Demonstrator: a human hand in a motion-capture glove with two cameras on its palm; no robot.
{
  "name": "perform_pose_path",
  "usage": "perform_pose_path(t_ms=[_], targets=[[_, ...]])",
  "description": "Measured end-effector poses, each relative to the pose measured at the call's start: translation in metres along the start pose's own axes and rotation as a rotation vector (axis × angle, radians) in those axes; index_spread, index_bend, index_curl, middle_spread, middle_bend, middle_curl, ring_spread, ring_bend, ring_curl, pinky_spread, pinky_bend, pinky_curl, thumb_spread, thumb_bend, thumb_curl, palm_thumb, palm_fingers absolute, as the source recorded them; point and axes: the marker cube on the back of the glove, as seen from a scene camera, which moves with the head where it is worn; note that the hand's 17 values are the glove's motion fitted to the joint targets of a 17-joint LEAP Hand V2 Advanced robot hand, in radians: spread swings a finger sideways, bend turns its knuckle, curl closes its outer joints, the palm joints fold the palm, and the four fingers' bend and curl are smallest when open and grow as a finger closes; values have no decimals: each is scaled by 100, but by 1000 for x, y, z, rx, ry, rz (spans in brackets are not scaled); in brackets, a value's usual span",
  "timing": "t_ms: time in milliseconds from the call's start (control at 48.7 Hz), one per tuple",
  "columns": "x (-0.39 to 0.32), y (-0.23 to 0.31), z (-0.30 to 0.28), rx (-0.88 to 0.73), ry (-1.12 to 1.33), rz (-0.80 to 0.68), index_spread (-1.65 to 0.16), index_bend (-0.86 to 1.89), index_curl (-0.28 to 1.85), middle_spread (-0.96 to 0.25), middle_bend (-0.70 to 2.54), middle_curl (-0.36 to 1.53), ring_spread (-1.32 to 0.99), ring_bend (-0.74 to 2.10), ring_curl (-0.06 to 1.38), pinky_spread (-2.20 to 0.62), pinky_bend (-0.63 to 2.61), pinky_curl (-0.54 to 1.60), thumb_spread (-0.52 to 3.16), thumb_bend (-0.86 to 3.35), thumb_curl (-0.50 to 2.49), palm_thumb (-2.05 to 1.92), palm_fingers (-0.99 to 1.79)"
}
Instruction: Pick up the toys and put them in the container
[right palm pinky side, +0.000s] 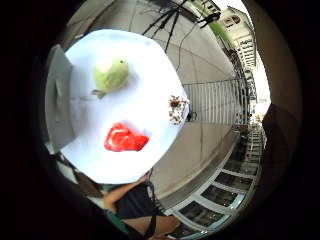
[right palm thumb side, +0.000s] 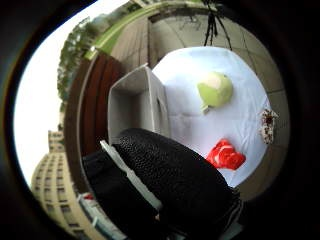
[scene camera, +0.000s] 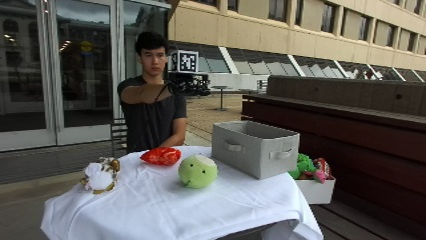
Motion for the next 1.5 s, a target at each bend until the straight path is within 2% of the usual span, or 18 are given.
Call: perform_pose_path(t_ms=[144,390,514,719,863,1007,1295,1439,1500], targets=[[3,-1,1,13,13,9,-17,18,11,-7,18,9,-20,15,3,-10,49,16,68,-15,-1,-23,-5],[9,-5,4,-8,2,-24,-21,18,19,-8,18,17,-27,17,8,-13,51,23,90,-15,0,-23,-9],[11,4,6,10,8,15,-22,17,22,-9,17,19,-28,17,10,-14,51,26,94,-14,0,-22,-10],[43,13,26,-20,-3,-32,-22,16,26,-9,17,23,-29,17,13,-14,51,29,95,-13,0,-21,-11],[57,32,47,-30,22,39,-22,15,27,-8,17,25,-29,17,15,-12,51,30,95,-12,2,-18,-12],[70,40,71,-50,-14,-30,-23,15,28,-9,17,26,-29,17,16,-11,51,31,94,-12,4,-18,-12],[77,66,119,-77,-26,-52,-23,15,29,-9,16,28,-30,17,19,-8,49,33,91,-12,7,-17,-14],[76,83,146,-90,-42,-18,-23,14,29,-9,16,29,-30,17,20,-7,48,34,91,-12,8,-18,-14],[76,80,162,-38,-34,92,-23,14,29,-9,16,29,-30,17,20,-6,49,34,90,-12,8,-17,-13]])
